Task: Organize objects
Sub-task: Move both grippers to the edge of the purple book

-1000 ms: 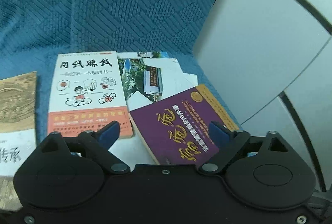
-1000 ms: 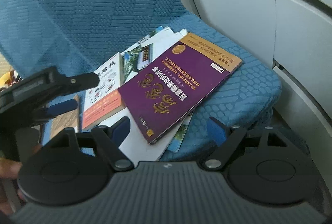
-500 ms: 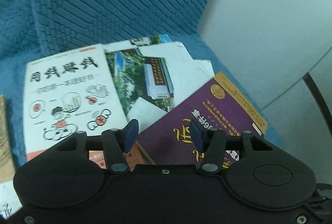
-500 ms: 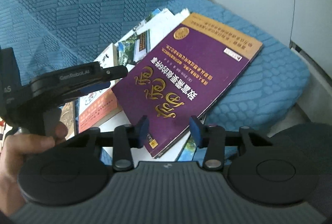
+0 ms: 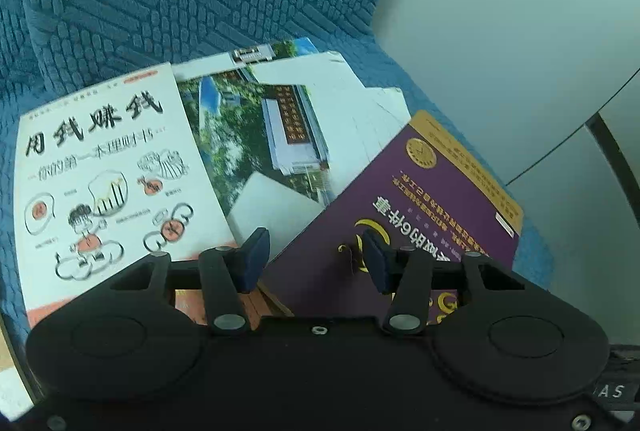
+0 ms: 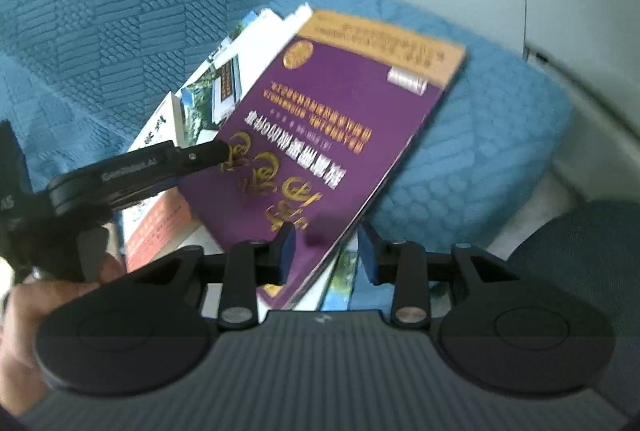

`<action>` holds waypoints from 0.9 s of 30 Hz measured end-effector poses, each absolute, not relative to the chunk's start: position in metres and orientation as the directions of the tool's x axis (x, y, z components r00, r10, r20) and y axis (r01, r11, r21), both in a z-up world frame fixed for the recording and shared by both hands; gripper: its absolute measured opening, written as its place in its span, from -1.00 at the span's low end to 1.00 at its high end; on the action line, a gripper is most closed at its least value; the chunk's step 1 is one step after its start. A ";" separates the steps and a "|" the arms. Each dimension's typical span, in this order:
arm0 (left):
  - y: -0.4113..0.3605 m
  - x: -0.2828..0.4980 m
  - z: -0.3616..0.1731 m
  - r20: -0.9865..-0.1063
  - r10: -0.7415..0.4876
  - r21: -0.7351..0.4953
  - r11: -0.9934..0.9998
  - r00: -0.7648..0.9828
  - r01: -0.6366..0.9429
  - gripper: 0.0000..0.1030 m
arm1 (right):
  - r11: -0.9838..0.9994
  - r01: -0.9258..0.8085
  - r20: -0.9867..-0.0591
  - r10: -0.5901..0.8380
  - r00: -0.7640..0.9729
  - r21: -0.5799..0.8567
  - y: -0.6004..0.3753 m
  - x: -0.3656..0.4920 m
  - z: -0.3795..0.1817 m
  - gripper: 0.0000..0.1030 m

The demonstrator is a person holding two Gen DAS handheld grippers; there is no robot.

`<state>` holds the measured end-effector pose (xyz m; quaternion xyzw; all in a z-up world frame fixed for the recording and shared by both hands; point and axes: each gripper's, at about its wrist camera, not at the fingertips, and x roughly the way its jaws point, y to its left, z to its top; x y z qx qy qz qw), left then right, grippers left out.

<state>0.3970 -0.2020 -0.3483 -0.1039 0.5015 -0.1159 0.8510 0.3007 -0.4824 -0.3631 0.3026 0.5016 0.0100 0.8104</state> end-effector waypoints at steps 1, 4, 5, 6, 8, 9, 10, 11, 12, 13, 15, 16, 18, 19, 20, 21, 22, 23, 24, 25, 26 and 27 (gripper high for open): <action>-0.202 0.395 -0.347 -0.829 -0.298 -0.289 0.953 0.473 0.095 -0.12 | 0.802 0.292 -0.803 0.343 0.488 0.521 -0.483 0.302 -0.367 -0.22; -0.204 0.387 -0.344 -0.837 -0.295 -0.283 0.954 0.460 0.098 -0.13 | 0.830 0.261 -0.807 0.323 0.495 0.492 -0.481 0.301 -0.366 -0.21; -0.204 0.383 -0.343 -0.838 -0.296 -0.285 0.954 0.458 0.096 -0.13 | 0.832 0.259 -0.807 0.319 0.497 0.490 -0.482 0.300 -0.365 -0.21; -0.204 0.379 -0.342 -0.841 -0.296 -0.287 0.954 0.453 0.090 -0.13 | 0.834 0.257 -0.807 0.319 0.497 0.488 -0.483 0.299 -0.365 -0.21; -0.206 0.371 -0.341 -0.845 -0.297 -0.291 0.953 0.445 0.084 -0.13 | 0.841 0.248 -0.809 0.317 0.494 0.481 -0.486 0.296 -0.364 -0.21; -0.208 0.365 -0.340 -0.848 -0.296 -0.292 0.953 0.439 0.078 -0.13 | 0.844 0.246 -0.809 0.312 0.497 0.476 -0.487 0.294 -0.363 -0.21; -0.210 0.360 -0.339 -0.851 -0.295 -0.293 0.953 0.434 0.073 -0.13 | 0.849 0.238 -0.810 0.311 0.496 0.471 -0.489 0.291 -0.363 -0.21; -0.211 0.353 -0.339 -0.854 -0.294 -0.295 0.953 0.430 0.065 -0.13 | 0.853 0.232 -0.811 0.311 0.495 0.468 -0.490 0.289 -0.363 -0.21; -0.213 0.346 -0.338 -0.857 -0.290 -0.298 0.953 0.425 0.050 -0.13 | 0.857 0.225 -0.812 0.311 0.493 0.464 -0.492 0.286 -0.363 -0.21; -0.216 0.339 -0.337 -0.866 -0.282 -0.295 0.955 0.413 0.032 -0.13 | 0.862 0.216 -0.815 0.310 0.490 0.458 -0.493 0.283 -0.362 -0.21; -0.225 0.325 -0.334 -0.884 -0.250 -0.261 0.965 0.394 0.026 -0.13 | 0.875 0.194 -0.821 0.311 0.479 0.444 -0.495 0.277 -0.360 -0.21; -0.228 0.317 -0.332 -0.887 -0.235 -0.246 0.969 0.397 0.024 -0.13 | 0.879 0.179 -0.821 0.317 0.474 0.442 -0.495 0.274 -0.360 -0.21; -0.230 0.304 -0.329 -0.891 -0.229 -0.250 0.968 0.393 -0.003 -0.12 | 0.886 0.148 -0.824 0.333 0.457 0.440 -0.496 0.267 -0.360 -0.21; -0.230 0.298 -0.328 -0.891 -0.231 -0.256 0.967 0.392 -0.012 -0.12 | 0.890 0.135 -0.826 0.335 0.453 0.435 -0.496 0.264 -0.360 -0.21; -0.230 0.292 -0.327 -0.889 -0.234 -0.262 0.965 0.395 -0.020 -0.12 | 0.896 0.120 -0.828 0.334 0.451 0.427 -0.496 0.260 -0.359 -0.21; -0.230 0.286 -0.326 -0.887 -0.237 -0.271 0.962 0.396 -0.031 -0.12 | 0.902 0.105 -0.830 0.334 0.448 0.419 -0.496 0.257 -0.359 -0.21; -0.229 0.280 -0.325 -0.887 -0.241 -0.279 0.960 0.394 -0.040 -0.13 | 0.903 0.099 -0.831 0.335 0.444 0.417 -0.496 0.254 -0.359 -0.21; -0.229 0.274 -0.325 -0.886 -0.246 -0.286 0.957 0.392 -0.046 -0.13 | 0.902 0.101 -0.831 0.338 0.441 0.420 -0.498 0.252 -0.358 -0.21; -0.229 0.268 -0.324 -0.885 -0.252 -0.294 0.955 0.391 -0.050 -0.13 | 0.900 0.106 -0.831 0.340 0.440 0.424 -0.499 0.250 -0.358 -0.21; -0.229 0.262 -0.323 -0.885 -0.255 -0.299 0.953 0.390 -0.055 -0.13 | 0.898 0.108 -0.830 0.341 0.441 0.426 -0.501 0.248 -0.357 -0.21; -0.230 0.255 -0.323 -0.886 -0.258 -0.305 0.950 0.387 -0.066 -0.13 | 0.899 0.107 -0.830 0.339 0.442 0.425 -0.501 0.246 -0.356 -0.21; -0.230 0.250 -0.323 -0.888 -0.258 -0.307 0.949 0.381 -0.073 -0.13 | 0.901 0.104 -0.830 0.337 0.444 0.422 -0.502 0.243 -0.355 -0.21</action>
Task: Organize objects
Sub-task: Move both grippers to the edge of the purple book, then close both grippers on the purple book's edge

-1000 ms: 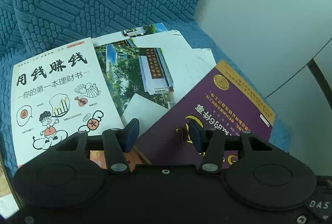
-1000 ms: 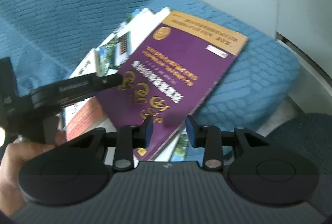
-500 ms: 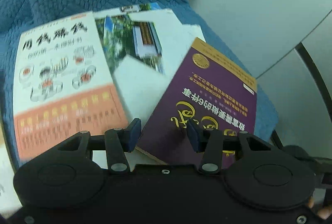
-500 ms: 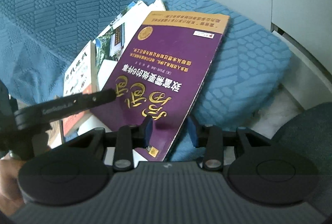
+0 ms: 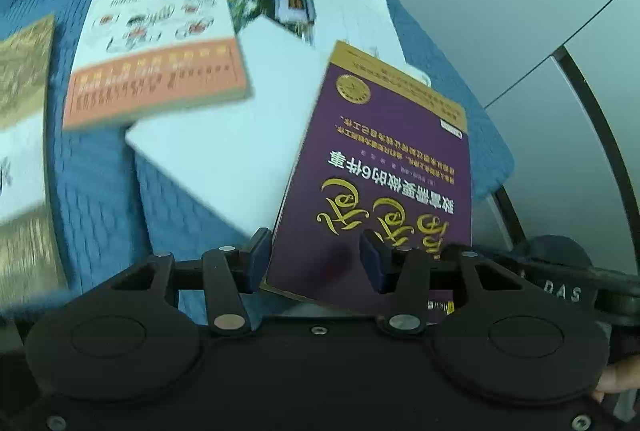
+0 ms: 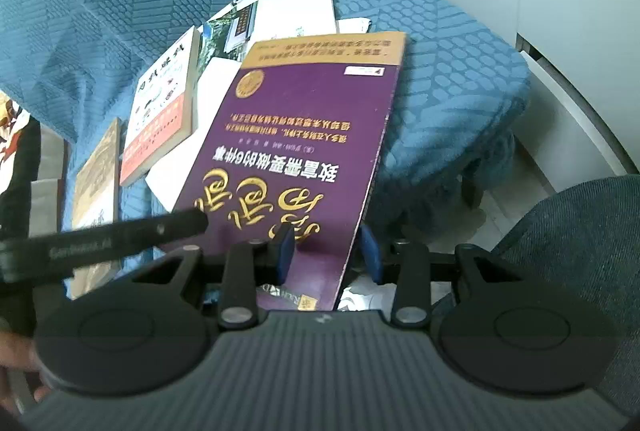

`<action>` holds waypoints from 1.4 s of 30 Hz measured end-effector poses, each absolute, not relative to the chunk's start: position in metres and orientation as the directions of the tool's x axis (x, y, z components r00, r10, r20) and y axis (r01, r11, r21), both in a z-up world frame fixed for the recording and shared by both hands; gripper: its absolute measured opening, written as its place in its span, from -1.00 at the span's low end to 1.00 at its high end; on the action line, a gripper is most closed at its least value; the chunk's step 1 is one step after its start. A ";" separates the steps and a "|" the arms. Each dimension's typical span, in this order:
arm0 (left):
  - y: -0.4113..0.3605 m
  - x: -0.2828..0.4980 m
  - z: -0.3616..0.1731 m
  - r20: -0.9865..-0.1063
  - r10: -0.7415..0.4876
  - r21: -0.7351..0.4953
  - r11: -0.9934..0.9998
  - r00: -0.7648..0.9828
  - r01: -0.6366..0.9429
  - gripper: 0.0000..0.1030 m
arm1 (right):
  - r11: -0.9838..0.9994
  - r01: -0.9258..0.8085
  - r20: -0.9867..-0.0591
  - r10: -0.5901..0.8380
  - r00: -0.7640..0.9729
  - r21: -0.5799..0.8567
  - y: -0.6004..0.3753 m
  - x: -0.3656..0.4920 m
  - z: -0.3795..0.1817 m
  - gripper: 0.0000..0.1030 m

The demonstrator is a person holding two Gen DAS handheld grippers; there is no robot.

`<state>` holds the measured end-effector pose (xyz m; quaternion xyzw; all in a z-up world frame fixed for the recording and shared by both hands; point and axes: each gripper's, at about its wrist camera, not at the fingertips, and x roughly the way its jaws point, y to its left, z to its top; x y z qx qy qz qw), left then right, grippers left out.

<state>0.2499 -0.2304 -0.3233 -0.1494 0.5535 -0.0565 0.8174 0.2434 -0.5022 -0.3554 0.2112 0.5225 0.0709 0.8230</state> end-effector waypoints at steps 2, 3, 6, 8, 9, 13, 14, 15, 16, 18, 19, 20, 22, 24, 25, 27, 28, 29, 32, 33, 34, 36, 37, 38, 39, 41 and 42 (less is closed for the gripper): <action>-0.233 0.239 -0.323 -0.892 -0.255 -0.305 0.949 0.373 -0.082 -0.13 | 0.904 0.101 -0.833 0.333 0.442 0.415 -0.503 0.239 -0.355 -0.21; -0.234 0.234 -0.323 -0.892 -0.255 -0.309 0.947 0.373 -0.090 -0.13 | 0.905 0.098 -0.833 0.334 0.441 0.414 -0.503 0.237 -0.355 -0.21; -0.232 0.221 -0.324 -0.889 -0.269 -0.333 0.936 0.370 -0.118 -0.13 | 0.910 0.080 -0.834 0.334 0.439 0.407 -0.503 0.230 -0.356 -0.21; -0.231 0.217 -0.325 -0.886 -0.275 -0.344 0.929 0.373 -0.134 -0.12 | 0.910 0.079 -0.836 0.336 0.434 0.406 -0.504 0.227 -0.359 -0.21; -0.230 0.215 -0.327 -0.886 -0.274 -0.346 0.927 0.373 -0.142 -0.11 | 0.912 0.074 -0.838 0.337 0.429 0.404 -0.503 0.226 -0.360 -0.21; -0.223 0.215 -0.333 -0.883 -0.280 -0.362 0.917 0.378 -0.165 0.01 | 0.906 0.073 -0.839 0.352 0.416 0.416 -0.505 0.228 -0.362 -0.21; -0.221 0.215 -0.334 -0.878 -0.290 -0.376 0.910 0.381 -0.175 0.12 | 0.904 0.079 -0.840 0.355 0.411 0.421 -0.506 0.228 -0.363 -0.22; -0.217 0.215 -0.336 -0.873 -0.300 -0.392 0.900 0.384 -0.189 0.16 | 0.899 0.087 -0.839 0.360 0.407 0.428 -0.507 0.229 -0.365 -0.21; -0.214 0.215 -0.338 -0.868 -0.308 -0.407 0.891 0.388 -0.201 0.19 | 0.894 0.098 -0.838 0.367 0.403 0.438 -0.509 0.230 -0.366 -0.13; -0.204 0.215 -0.341 -0.851 -0.332 -0.444 0.868 0.406 -0.221 0.24 | 0.882 0.127 -0.839 0.375 0.394 0.454 -0.512 0.232 -0.370 0.21; -0.200 0.217 -0.342 -0.843 -0.349 -0.465 0.855 0.410 -0.229 0.31 | 0.876 0.142 -0.840 0.379 0.390 0.461 -0.513 0.233 -0.372 0.37; -0.195 0.218 -0.344 -0.831 -0.373 -0.494 0.836 0.413 -0.239 0.37 | 0.870 0.151 -0.838 0.384 0.388 0.469 -0.514 0.233 -0.373 0.39; -0.184 0.219 -0.347 -0.807 -0.412 -0.546 0.793 0.423 -0.270 0.38 | 0.856 0.167 -0.833 0.404 0.377 0.490 -0.515 0.234 -0.378 0.37; -0.176 0.218 -0.351 -0.786 -0.438 -0.584 0.757 0.436 -0.293 0.38 | 0.843 0.188 -0.834 0.419 0.360 0.504 -0.516 0.234 -0.383 0.37; -0.172 0.218 -0.352 -0.777 -0.449 -0.601 0.739 0.442 -0.305 0.38 | 0.838 0.198 -0.834 0.424 0.352 0.509 -0.515 0.234 -0.385 0.39; -0.166 0.215 -0.356 -0.759 -0.469 -0.630 0.704 0.451 -0.329 0.34 | 0.810 0.218 -0.821 0.463 0.334 0.545 -0.514 0.234 -0.390 0.37; -0.163 0.213 -0.357 -0.754 -0.476 -0.640 0.689 0.453 -0.341 0.30 | 0.790 0.237 -0.812 0.486 0.322 0.566 -0.514 0.235 -0.394 0.37; -0.161 0.212 -0.359 -0.751 -0.480 -0.646 0.678 0.453 -0.351 0.24 | 0.777 0.250 -0.807 0.500 0.314 0.578 -0.513 0.234 -0.396 0.37; -0.155 0.205 -0.361 -0.749 -0.482 -0.652 0.658 0.455 -0.376 0.10 | 0.754 0.282 -0.803 0.524 0.285 0.593 -0.509 0.233 -0.405 0.38; -0.154 0.201 -0.362 -0.748 -0.482 -0.655 0.650 0.457 -0.386 0.07 | 0.737 0.300 -0.795 0.540 0.277 0.606 -0.509 0.232 -0.408 0.39; -0.152 0.199 -0.363 -0.745 -0.483 -0.658 0.642 0.459 -0.394 -0.01 | 0.719 0.319 -0.787 0.555 0.271 0.617 -0.509 0.231 -0.411 0.39; -0.148 0.194 -0.365 -0.742 -0.486 -0.664 0.624 0.461 -0.412 -0.14 | 0.702 0.337 -0.779 0.565 0.271 0.627 -0.508 0.230 -0.413 0.36; -0.147 0.192 -0.366 -0.739 -0.490 -0.669 0.613 0.463 -0.419 -0.18 | 0.694 0.343 -0.774 0.573 0.269 0.633 -0.507 0.229 -0.414 0.33; -0.146 0.189 -0.367 -0.738 -0.491 -0.671 0.607 0.464 -0.425 -0.20 | 0.690 0.349 -0.773 0.573 0.270 0.634 -0.507 0.228 -0.414 0.29; -0.146 0.188 -0.368 -0.735 -0.493 -0.675 0.599 0.466 -0.431 -0.20 | 0.691 0.349 -0.774 0.570 0.275 0.633 -0.508 0.227 -0.412 0.26; -0.145 0.185 -0.371 -0.724 -0.506 -0.688 0.577 0.469 -0.439 -0.20 | 0.694 0.343 -0.775 0.566 0.282 0.632 -0.509 0.226 -0.408 0.09; -0.144 0.184 -0.373 -0.715 -0.516 -0.698 0.561 0.472 -0.445 -0.17 | 0.689 0.344 -0.770 0.570 0.286 0.637 -0.511 0.226 -0.407 0.03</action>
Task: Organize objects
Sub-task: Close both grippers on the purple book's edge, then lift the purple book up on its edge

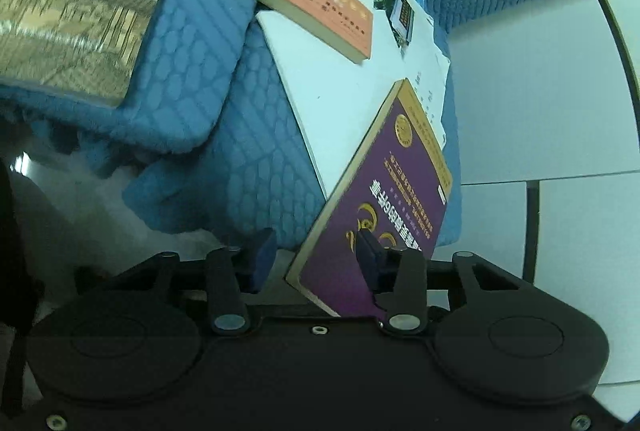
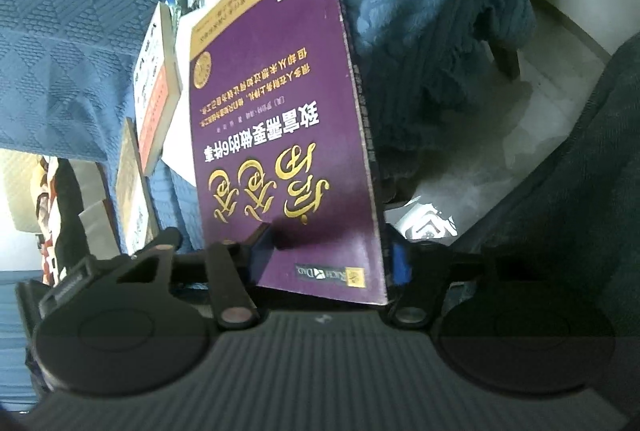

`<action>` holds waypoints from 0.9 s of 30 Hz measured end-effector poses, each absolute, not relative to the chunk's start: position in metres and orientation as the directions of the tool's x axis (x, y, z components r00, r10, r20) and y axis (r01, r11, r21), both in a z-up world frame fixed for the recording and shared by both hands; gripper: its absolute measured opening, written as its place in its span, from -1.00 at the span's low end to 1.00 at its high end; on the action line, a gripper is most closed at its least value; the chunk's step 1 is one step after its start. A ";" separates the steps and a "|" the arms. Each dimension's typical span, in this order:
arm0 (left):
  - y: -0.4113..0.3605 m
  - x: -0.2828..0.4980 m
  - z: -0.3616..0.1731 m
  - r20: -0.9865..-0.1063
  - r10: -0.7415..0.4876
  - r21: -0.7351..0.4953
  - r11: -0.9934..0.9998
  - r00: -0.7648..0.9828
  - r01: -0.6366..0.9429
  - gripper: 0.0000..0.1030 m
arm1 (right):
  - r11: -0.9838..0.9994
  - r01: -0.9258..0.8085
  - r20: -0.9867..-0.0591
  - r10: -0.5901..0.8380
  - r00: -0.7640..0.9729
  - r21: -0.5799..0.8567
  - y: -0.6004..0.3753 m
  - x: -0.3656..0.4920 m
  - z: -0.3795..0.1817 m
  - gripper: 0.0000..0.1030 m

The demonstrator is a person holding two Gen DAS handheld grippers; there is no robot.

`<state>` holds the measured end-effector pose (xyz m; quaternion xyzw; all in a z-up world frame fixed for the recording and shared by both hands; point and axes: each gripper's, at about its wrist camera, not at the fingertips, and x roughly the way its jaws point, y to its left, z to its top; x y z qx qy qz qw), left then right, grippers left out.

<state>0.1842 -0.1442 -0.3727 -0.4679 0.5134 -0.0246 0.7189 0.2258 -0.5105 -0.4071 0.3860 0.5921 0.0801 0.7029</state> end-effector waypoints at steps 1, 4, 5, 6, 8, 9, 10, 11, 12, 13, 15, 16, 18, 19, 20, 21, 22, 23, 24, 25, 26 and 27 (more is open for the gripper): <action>-0.144 0.183 -0.374 -0.707 -0.522 -0.707 0.549 0.478 -0.446 -0.09 | 0.682 0.343 -0.763 0.577 0.292 0.646 -0.512 0.225 -0.405 -0.05; -0.141 0.180 -0.378 -0.661 -0.552 -0.751 0.494 0.509 -0.439 0.17 | 0.693 0.305 -0.756 0.576 0.311 0.653 -0.513 0.222 -0.395 -0.24; -0.141 0.181 -0.379 -0.654 -0.554 -0.757 0.484 0.515 -0.439 0.18 | 0.702 0.286 -0.756 0.571 0.320 0.652 -0.513 0.221 -0.391 -0.30; -0.141 0.180 -0.380 -0.647 -0.557 -0.762 0.478 0.521 -0.436 0.18 | 0.708 0.270 -0.754 0.570 0.328 0.652 -0.513 0.220 -0.387 -0.33; -0.140 0.179 -0.383 -0.644 -0.564 -0.765 0.462 0.516 -0.449 0.23 | 0.695 0.259 -0.736 0.585 0.340 0.671 -0.517 0.218 -0.382 -0.44; -0.140 0.178 -0.386 -0.648 -0.567 -0.761 0.457 0.508 -0.461 0.25 | 0.683 0.258 -0.726 0.596 0.345 0.683 -0.521 0.216 -0.379 -0.47; -0.141 0.177 -0.389 -0.655 -0.564 -0.755 0.458 0.502 -0.470 0.25 | 0.674 0.256 -0.716 0.604 0.350 0.693 -0.524 0.215 -0.377 -0.52; -0.142 0.175 -0.393 -0.662 -0.562 -0.749 0.459 0.496 -0.479 0.25 | 0.668 0.248 -0.707 0.610 0.357 0.701 -0.525 0.214 -0.374 -0.56; -0.143 0.173 -0.398 -0.657 -0.571 -0.752 0.448 0.493 -0.484 0.25 | 0.665 0.237 -0.700 0.615 0.364 0.708 -0.526 0.214 -0.371 -0.58; -0.143 0.171 -0.403 -0.645 -0.584 -0.760 0.426 0.493 -0.490 0.25 | 0.662 0.226 -0.691 0.620 0.372 0.715 -0.526 0.213 -0.367 -0.63; -0.145 0.170 -0.416 -0.599 -0.626 -0.787 0.343 0.500 -0.513 0.23 | 0.651 0.215 -0.676 0.631 0.381 0.728 -0.530 0.211 -0.361 -0.67; -0.145 0.166 -0.420 -0.575 -0.641 -0.801 0.311 0.509 -0.512 0.21 | 0.646 0.209 -0.669 0.636 0.385 0.734 -0.531 0.210 -0.357 -0.68; -0.148 0.167 -0.426 -0.545 -0.656 -0.816 0.272 0.522 -0.510 0.19 | 0.646 0.195 -0.663 0.637 0.394 0.738 -0.532 0.209 -0.352 -0.70; -0.150 0.167 -0.428 -0.535 -0.661 -0.820 0.258 0.527 -0.510 0.17 | 0.648 0.192 -0.662 0.636 0.397 0.737 -0.531 0.210 -0.350 -0.70; -0.153 0.168 -0.432 -0.518 -0.674 -0.828 0.238 0.527 -0.508 0.16 | 0.644 0.192 -0.659 0.638 0.399 0.740 -0.532 0.210 -0.348 -0.71; -0.156 0.170 -0.436 -0.499 -0.691 -0.833 0.217 0.523 -0.508 0.15 | 0.636 0.196 -0.653 0.643 0.400 0.746 -0.533 0.209 -0.348 -0.71; -0.158 0.171 -0.440 -0.480 -0.703 -0.838 0.191 0.525 -0.511 0.09 | 0.629 0.201 -0.649 0.647 0.400 0.751 -0.533 0.209 -0.348 -0.72; -0.159 0.173 -0.444 -0.460 -0.712 -0.842 0.160 0.530 -0.515 0.04 | 0.624 0.206 -0.647 0.650 0.399 0.754 -0.533 0.208 -0.348 -0.72; -0.161 0.174 -0.449 -0.440 -0.719 -0.844 0.126 0.538 -0.522 0.00 | 0.621 0.207 -0.645 0.652 0.399 0.756 -0.534 0.206 -0.349 -0.72; -0.161 0.175 -0.451 -0.428 -0.722 -0.845 0.106 0.544 -0.525 -0.02 | 0.621 0.211 -0.647 0.650 0.399 0.755 -0.534 0.205 -0.349 -0.72; -0.161 0.177 -0.452 -0.429 -0.721 -0.842 0.101 0.544 -0.531 -0.03 | 0.620 0.219 -0.649 0.648 0.398 0.754 -0.535 0.205 -0.349 -0.72; -0.161 0.178 -0.452 -0.436 -0.721 -0.839 0.108 0.539 -0.533 -0.04 | 0.618 0.226 -0.650 0.646 0.400 0.753 -0.534 0.205 -0.350 -0.72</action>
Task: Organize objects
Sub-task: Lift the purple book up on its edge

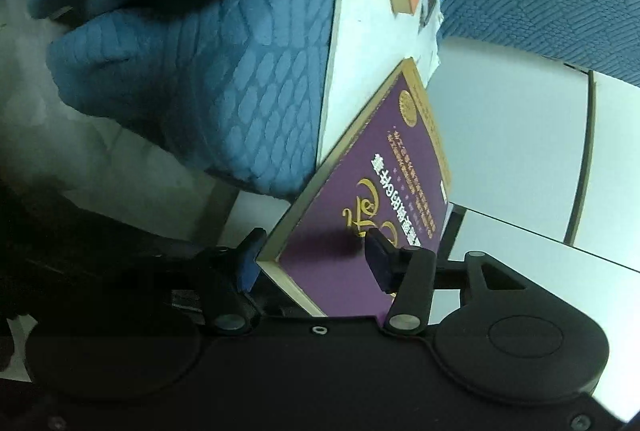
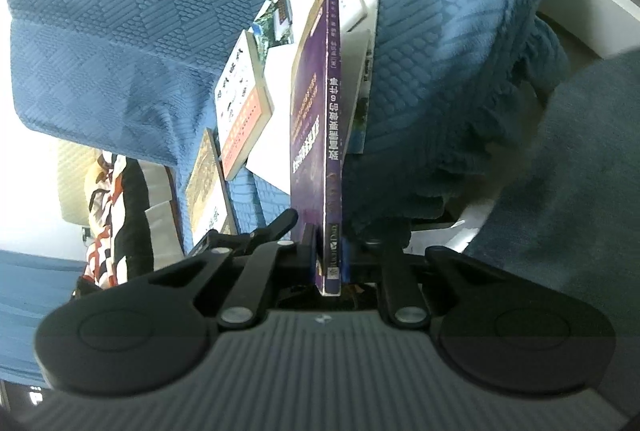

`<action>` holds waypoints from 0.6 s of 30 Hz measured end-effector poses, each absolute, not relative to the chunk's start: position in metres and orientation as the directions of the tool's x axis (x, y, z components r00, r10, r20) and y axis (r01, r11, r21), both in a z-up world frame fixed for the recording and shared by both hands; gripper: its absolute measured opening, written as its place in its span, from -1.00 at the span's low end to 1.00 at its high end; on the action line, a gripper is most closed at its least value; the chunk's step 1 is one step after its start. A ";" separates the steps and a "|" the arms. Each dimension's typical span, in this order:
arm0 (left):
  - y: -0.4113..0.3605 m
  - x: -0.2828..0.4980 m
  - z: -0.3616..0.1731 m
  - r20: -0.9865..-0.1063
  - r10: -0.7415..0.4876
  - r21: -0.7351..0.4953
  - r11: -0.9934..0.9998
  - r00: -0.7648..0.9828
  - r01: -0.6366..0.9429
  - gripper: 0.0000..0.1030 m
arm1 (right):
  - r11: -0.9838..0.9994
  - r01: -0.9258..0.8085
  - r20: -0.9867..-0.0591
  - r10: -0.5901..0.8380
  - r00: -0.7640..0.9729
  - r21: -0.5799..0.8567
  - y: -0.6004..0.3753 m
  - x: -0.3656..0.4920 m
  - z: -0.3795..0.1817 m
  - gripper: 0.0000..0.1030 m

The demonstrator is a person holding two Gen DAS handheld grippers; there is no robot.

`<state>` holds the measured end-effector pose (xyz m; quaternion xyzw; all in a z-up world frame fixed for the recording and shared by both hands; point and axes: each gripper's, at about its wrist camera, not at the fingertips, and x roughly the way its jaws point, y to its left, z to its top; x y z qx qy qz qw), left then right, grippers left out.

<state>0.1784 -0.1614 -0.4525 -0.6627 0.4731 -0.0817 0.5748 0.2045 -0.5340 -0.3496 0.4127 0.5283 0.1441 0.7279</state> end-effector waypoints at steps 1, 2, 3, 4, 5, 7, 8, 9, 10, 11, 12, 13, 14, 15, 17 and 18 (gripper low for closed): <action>-0.161 0.179 -0.452 -0.438 -0.720 -0.839 0.111 0.538 -0.533 -0.10 | 0.616 0.232 -0.651 0.643 0.402 0.752 -0.534 0.204 -0.350 -0.72; -0.160 0.180 -0.451 -0.440 -0.718 -0.838 0.112 0.540 -0.534 -0.20 | 0.617 0.237 -0.654 0.640 0.403 0.751 -0.534 0.204 -0.350 -0.71; -0.158 0.179 -0.449 -0.440 -0.713 -0.840 0.112 0.546 -0.531 -0.26 | 0.620 0.237 -0.656 0.637 0.405 0.748 -0.532 0.204 -0.349 -0.71; -0.156 0.179 -0.446 -0.437 -0.711 -0.844 0.112 0.552 -0.524 -0.41 | 0.627 0.233 -0.660 0.631 0.409 0.744 -0.532 0.205 -0.348 -0.71; -0.153 0.178 -0.442 -0.431 -0.707 -0.850 0.111 0.560 -0.515 -0.52 | 0.631 0.234 -0.663 0.624 0.412 0.740 -0.531 0.205 -0.347 -0.71; -0.149 0.178 -0.432 -0.415 -0.701 -0.863 0.102 0.580 -0.494 -0.63 | 0.628 0.239 -0.663 0.622 0.417 0.740 -0.530 0.208 -0.343 -0.71; -0.147 0.179 -0.427 -0.409 -0.697 -0.868 0.098 0.589 -0.487 -0.68 | 0.621 0.241 -0.657 0.625 0.422 0.746 -0.531 0.208 -0.341 -0.70; -0.145 0.179 -0.421 -0.401 -0.691 -0.876 0.097 0.601 -0.473 -0.70 | 0.614 0.241 -0.650 0.628 0.428 0.751 -0.530 0.210 -0.339 -0.70; -0.144 0.181 -0.415 -0.398 -0.686 -0.882 0.103 0.609 -0.459 -0.72 | 0.610 0.237 -0.644 0.630 0.434 0.756 -0.529 0.211 -0.335 -0.69; -0.143 0.183 -0.408 -0.396 -0.681 -0.888 0.113 0.616 -0.445 -0.73 | 0.608 0.229 -0.638 0.631 0.442 0.760 -0.528 0.212 -0.331 -0.69; -0.143 0.185 -0.400 -0.394 -0.676 -0.894 0.127 0.622 -0.429 -0.74 | 0.609 0.221 -0.634 0.630 0.448 0.762 -0.528 0.212 -0.327 -0.69; -0.143 0.186 -0.395 -0.392 -0.674 -0.899 0.135 0.626 -0.417 -0.74 | 0.610 0.212 -0.630 0.630 0.455 0.763 -0.527 0.214 -0.321 -0.67; -0.142 0.188 -0.388 -0.388 -0.672 -0.904 0.145 0.631 -0.401 -0.74 | 0.613 0.203 -0.627 0.628 0.461 0.763 -0.526 0.215 -0.316 -0.66; -0.142 0.191 -0.382 -0.383 -0.671 -0.909 0.153 0.634 -0.388 -0.74 | 0.619 0.191 -0.626 0.625 0.467 0.761 -0.526 0.216 -0.311 -0.65; -0.140 0.195 -0.370 -0.383 -0.665 -0.914 0.174 0.641 -0.365 -0.74 | 0.625 0.174 -0.621 0.622 0.477 0.761 -0.525 0.220 -0.301 -0.64; -0.140 0.198 -0.363 -0.386 -0.661 -0.915 0.186 0.643 -0.357 -0.74 | 0.623 0.170 -0.617 0.625 0.479 0.763 -0.525 0.221 -0.298 -0.64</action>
